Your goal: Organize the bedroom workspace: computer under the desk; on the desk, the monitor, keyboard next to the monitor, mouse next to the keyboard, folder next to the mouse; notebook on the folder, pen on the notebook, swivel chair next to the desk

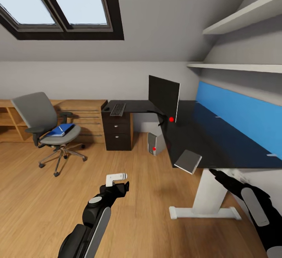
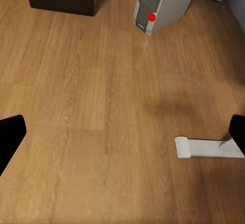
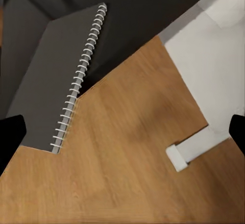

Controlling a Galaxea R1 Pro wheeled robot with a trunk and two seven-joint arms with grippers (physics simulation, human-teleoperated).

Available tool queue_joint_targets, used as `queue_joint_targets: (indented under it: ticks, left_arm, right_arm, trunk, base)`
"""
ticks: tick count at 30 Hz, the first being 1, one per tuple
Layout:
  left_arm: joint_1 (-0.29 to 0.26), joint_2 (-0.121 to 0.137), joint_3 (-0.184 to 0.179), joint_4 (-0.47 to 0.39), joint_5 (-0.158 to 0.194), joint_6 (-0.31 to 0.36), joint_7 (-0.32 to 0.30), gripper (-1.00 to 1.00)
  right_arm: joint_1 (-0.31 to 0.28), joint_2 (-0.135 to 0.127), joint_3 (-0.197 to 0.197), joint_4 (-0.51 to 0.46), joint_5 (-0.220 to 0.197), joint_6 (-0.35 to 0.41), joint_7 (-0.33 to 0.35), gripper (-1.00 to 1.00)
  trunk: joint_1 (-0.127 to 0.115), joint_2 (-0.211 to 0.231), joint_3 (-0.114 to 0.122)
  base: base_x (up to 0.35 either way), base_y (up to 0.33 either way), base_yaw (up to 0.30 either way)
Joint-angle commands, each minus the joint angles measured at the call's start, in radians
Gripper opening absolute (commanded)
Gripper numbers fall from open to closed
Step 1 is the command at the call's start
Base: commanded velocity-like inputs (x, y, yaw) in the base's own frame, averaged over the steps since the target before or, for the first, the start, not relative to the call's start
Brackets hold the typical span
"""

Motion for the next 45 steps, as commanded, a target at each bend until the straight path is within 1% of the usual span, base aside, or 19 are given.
queue_joint_targets:
  ticks: [1,4,6,9,14,17,18,20,21,23,25,26,27,29,30,34,35,42,45]
  left_arm:
    - [-0.001,0.0,-0.001,-0.001,0.011,0.003,0.009,1.0]
    - [-0.001,0.0,-0.001,-0.001,0.011,0.003,0.01,1.0]
    - [-0.001,0.0,-0.001,0.0,0.01,0.003,0.01,1.0]
    - [-0.001,0.0,-0.001,0.001,0.01,0.003,0.01,1.0]
    - [-0.001,0.0,-0.001,0.002,0.01,0.003,0.01,1.0]
    - [-0.001,0.0,-0.002,0.002,0.01,0.003,0.01,1.0]
    - [-0.001,0.0,-0.002,0.002,0.01,0.003,0.01,1.0]
    - [-0.001,0.0,-0.002,0.002,0.01,0.003,0.01,1.0]
    - [-0.001,0.0,-0.002,0.002,0.01,0.003,0.01,1.0]
    - [-0.001,0.0,-0.002,0.002,0.01,0.003,0.01,1.0]
    - [-0.001,0.0,-0.003,0.002,0.011,0.003,0.01,1.0]
    - [-0.001,0.0,-0.003,0.002,0.01,0.003,0.01,1.0]
    - [-0.001,0.0,-0.003,0.002,0.01,0.003,0.01,1.0]
    - [-0.001,0.0,-0.003,0.003,0.01,0.003,0.01,1.0]
    - [-0.001,0.0,-0.003,0.003,0.01,0.003,0.01,1.0]
    - [-0.001,0.0,-0.003,0.004,0.011,0.003,0.01,1.0]
    - [-0.001,-0.001,-0.004,0.004,0.011,0.003,0.011,1.0]
    - [-0.001,-0.002,-0.005,0.005,0.011,0.003,0.011,1.0]
    - [-0.001,-0.002,-0.005,0.007,0.01,0.003,0.011,1.0]
  right_arm:
    - [-0.001,0.0,-0.004,0.002,-0.022,0.004,-0.008,1.0]
    - [0.0,-0.001,-0.028,0.022,-0.071,0.01,-0.006,1.0]
    - [0.0,-0.001,-0.034,0.031,-0.088,0.02,-0.005,1.0]
    - [0.0,-0.001,-0.056,0.046,-0.131,0.048,0.002,1.0]
    - [0.0,-0.001,-0.08,0.059,-0.168,0.09,0.041,1.0]
    - [0.0,-0.001,-0.087,0.072,-0.181,0.145,0.098,1.0]
    - [0.0,-0.001,-0.091,0.077,-0.186,0.174,0.139,1.0]
    - [0.0,-0.001,-0.097,0.081,-0.19,0.199,0.185,1.0]
    - [0.0,-0.001,-0.107,0.086,-0.193,0.223,0.229,1.0]
    - [0.0,-0.001,-0.121,0.094,-0.194,0.245,0.267,1.0]
    - [0.0,-0.001,-0.15,0.105,-0.196,0.271,0.302,1.0]
    - [0.0,0.001,-0.176,0.109,-0.198,0.282,0.316,1.0]
    - [0.0,0.002,-0.191,0.111,-0.199,0.286,0.321,1.0]
    - [0.0,0.005,-0.238,0.115,-0.21,0.293,0.331,1.0]
    - [0.0,0.01,-0.271,0.117,-0.23,0.294,0.336,1.0]
    - [0.0,0.016,-0.297,0.126,-0.27,0.281,0.34,1.0]
    - [0.0,0.017,-0.312,0.143,-0.288,0.244,0.344,1.0]
    - [0.0,0.023,-0.309,0.17,-0.288,0.232,0.344,1.0]
    - [0.0,0.068,-0.31,0.175,-0.292,0.232,0.345,1.0]
  trunk:
    - [0.004,-0.008,-0.004]
    - [0.015,-0.029,-0.014]
    - [0.023,-0.043,-0.02]
    - [0.035,-0.064,-0.029]
    - [0.054,-0.099,-0.045]
    - [0.065,-0.12,-0.054]
    - [0.069,-0.127,-0.058]
    - [0.077,-0.141,-0.064]
    - [0.081,-0.148,-0.067]
    - [0.088,-0.162,-0.073]
    - [0.096,-0.176,-0.08]
    - [0.1,-0.183,-0.083]
    - [0.104,-0.19,-0.086]
    - [0.111,-0.204,-0.092]
    - [0.115,-0.211,-0.095]
    - [0.13,-0.239,-0.108]
    - [0.134,-0.246,-0.111]
    - [0.161,-0.295,-0.133]
    - [0.173,-0.316,-0.142]
  base:
    - [-0.001,0.0,0.0]
    - [0.0,0.0,0.0]
    - [0.0,0.0,0.0]
    - [0.0,0.0,0.0]
    - [0.0,0.0,0.0]
    - [0.0,0.0,0.0]
    - [0.0,0.0,0.0]
    - [0.0,0.0,0.0]
    - [0.0,0.0,0.0]
    - [0.0,0.0,0.0]
    - [0.0,0.0,0.0]
    - [0.0,0.0,0.0]
    - [0.0,0.0,0.0]
    - [0.0,0.0,0.0]
    - [0.0,0.0,0.0]
    - [0.0,0.0,0.0]
    - [0.0,0.0,0.0]
    - [0.0,0.0,0.0]
    - [0.0,0.0,0.0]
